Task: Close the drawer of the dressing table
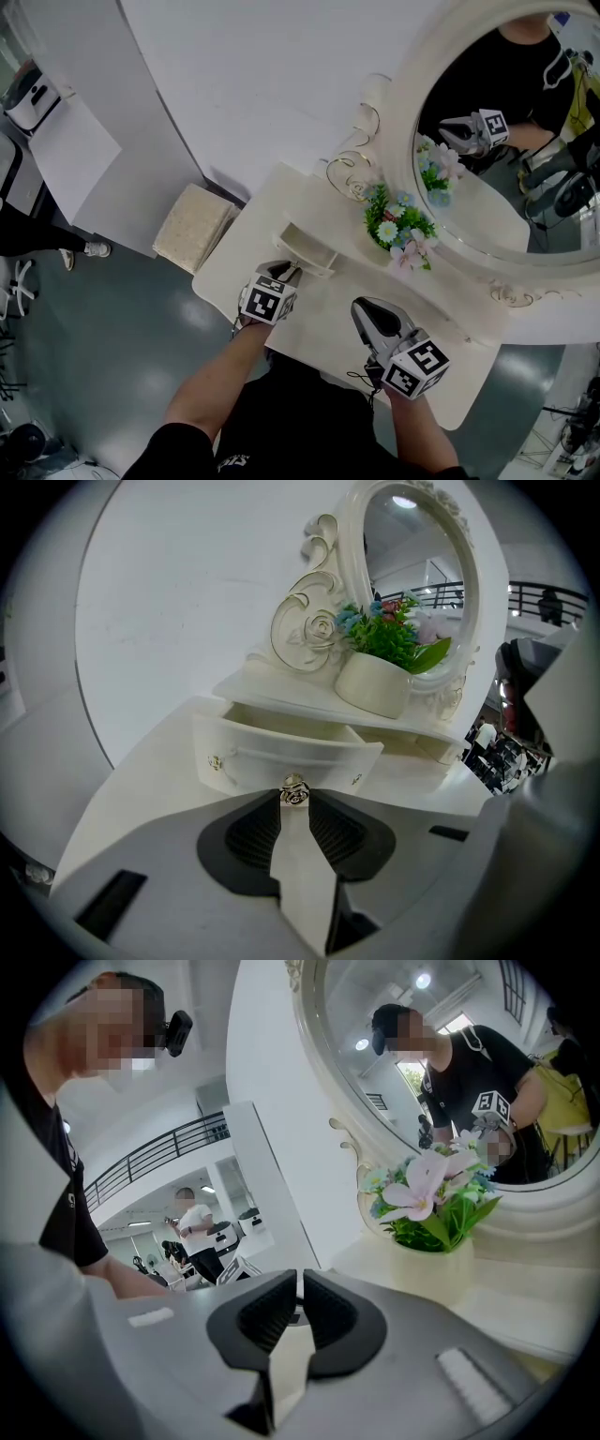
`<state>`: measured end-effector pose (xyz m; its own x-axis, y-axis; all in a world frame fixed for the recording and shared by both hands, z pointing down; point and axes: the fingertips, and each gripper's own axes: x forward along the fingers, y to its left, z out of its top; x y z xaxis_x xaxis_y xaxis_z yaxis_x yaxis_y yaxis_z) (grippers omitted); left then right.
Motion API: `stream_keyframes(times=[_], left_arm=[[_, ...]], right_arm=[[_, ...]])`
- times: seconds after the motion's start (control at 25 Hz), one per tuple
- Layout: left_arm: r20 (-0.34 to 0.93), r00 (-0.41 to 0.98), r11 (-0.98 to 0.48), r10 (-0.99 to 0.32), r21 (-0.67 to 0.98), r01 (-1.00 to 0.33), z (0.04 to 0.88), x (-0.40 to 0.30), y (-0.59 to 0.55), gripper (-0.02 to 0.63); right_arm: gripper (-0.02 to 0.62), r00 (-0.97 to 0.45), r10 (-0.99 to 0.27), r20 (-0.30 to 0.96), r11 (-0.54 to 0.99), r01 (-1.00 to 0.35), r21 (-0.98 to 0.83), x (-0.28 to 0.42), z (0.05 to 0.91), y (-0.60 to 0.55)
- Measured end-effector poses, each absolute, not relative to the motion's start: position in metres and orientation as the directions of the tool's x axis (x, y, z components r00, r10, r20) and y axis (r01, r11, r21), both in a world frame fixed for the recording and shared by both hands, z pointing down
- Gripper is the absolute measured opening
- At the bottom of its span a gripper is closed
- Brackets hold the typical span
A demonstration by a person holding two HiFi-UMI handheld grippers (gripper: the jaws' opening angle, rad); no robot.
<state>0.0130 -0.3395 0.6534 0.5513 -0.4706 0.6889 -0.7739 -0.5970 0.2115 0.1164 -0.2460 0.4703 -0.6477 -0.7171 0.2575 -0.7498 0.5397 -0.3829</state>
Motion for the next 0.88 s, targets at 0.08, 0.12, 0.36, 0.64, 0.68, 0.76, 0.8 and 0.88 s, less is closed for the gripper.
stream_keyframes(times=[0.08, 0.12, 0.36, 0.64, 0.68, 0.76, 0.8, 0.88], left_arm=[[0.692, 0.551, -0.600, -0.467, 0.209, -0.772, 0.653, 0.014, -0.341, 0.098], [0.693, 0.550, -0.603, -0.465, 0.207, -0.771, 0.653, 0.015, -0.342, 0.097], [0.697, 0.554, -0.606, -0.455, 0.214, -0.766, 0.655, 0.019, -0.349, 0.098], [0.710, 0.560, -0.608, -0.426, 0.234, -0.759, 0.664, 0.028, -0.355, 0.097], [0.712, 0.560, -0.608, -0.424, 0.234, -0.758, 0.664, 0.028, -0.356, 0.098], [0.710, 0.562, -0.610, -0.424, 0.234, -0.757, 0.664, 0.029, -0.359, 0.097], [0.708, 0.563, -0.611, -0.425, 0.235, -0.756, 0.664, 0.030, -0.360, 0.097], [0.706, 0.566, -0.613, -0.425, 0.235, -0.754, 0.664, 0.032, -0.364, 0.098]], right_arm=[[0.032, -0.647, -0.718, 0.257, 0.538, -0.750, -0.385, 0.117, 0.470, -0.246], [0.032, -0.646, -0.718, 0.258, 0.536, -0.750, -0.387, 0.118, 0.471, -0.247], [0.032, -0.642, -0.721, 0.263, 0.526, -0.753, -0.397, 0.121, 0.476, -0.249], [0.032, -0.636, -0.726, 0.260, 0.512, -0.754, -0.412, 0.123, 0.480, -0.255], [0.032, -0.636, -0.727, 0.261, 0.510, -0.754, -0.415, 0.124, 0.481, -0.255], [0.034, -0.633, -0.727, 0.265, 0.504, -0.755, -0.420, 0.125, 0.484, -0.256], [0.032, -0.631, -0.728, 0.268, 0.500, -0.756, -0.422, 0.127, 0.486, -0.256], [0.034, -0.626, -0.731, 0.272, 0.492, -0.759, -0.425, 0.129, 0.488, -0.257]])
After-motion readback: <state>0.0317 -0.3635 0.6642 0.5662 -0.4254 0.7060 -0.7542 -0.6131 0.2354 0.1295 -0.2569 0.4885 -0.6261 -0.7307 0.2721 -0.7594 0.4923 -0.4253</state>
